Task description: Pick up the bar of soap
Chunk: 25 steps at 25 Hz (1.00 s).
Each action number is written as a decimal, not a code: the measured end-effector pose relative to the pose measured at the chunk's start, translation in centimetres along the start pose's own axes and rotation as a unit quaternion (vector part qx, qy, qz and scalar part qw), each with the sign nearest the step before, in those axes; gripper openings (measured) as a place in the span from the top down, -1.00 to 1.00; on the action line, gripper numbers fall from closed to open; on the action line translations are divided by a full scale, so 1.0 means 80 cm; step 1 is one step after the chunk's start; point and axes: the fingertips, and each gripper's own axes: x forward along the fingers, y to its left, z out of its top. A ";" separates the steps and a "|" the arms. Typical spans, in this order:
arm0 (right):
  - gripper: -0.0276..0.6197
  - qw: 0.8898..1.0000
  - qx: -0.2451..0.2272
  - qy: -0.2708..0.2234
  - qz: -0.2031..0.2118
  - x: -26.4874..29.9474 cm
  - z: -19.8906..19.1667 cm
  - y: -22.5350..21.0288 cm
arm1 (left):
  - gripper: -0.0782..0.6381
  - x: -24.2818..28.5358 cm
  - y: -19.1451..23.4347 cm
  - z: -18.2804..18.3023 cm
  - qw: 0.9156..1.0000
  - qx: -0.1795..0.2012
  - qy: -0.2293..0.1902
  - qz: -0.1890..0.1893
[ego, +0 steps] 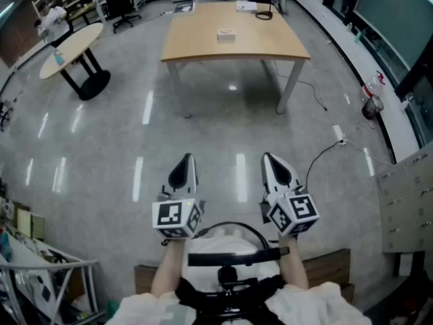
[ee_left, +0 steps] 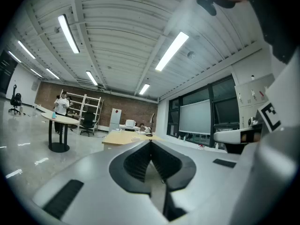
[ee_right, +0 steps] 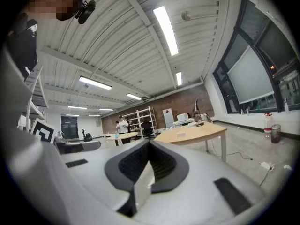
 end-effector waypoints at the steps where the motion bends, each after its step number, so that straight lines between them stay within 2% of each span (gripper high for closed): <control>1: 0.88 1.000 0.001 -0.001 -0.001 0.000 0.000 0.000 | 0.75 0.000 -0.001 0.002 1.000 0.002 0.002 -0.001; 18: 0.88 1.000 0.006 0.004 0.002 0.002 -0.003 -0.018 | 0.75 0.017 -0.009 -0.006 1.000 -0.009 0.007 -0.006; 25: 0.88 0.999 0.029 -0.003 0.028 0.001 0.003 -0.028 | 0.75 0.030 -0.024 -0.007 1.000 -0.007 0.009 -0.008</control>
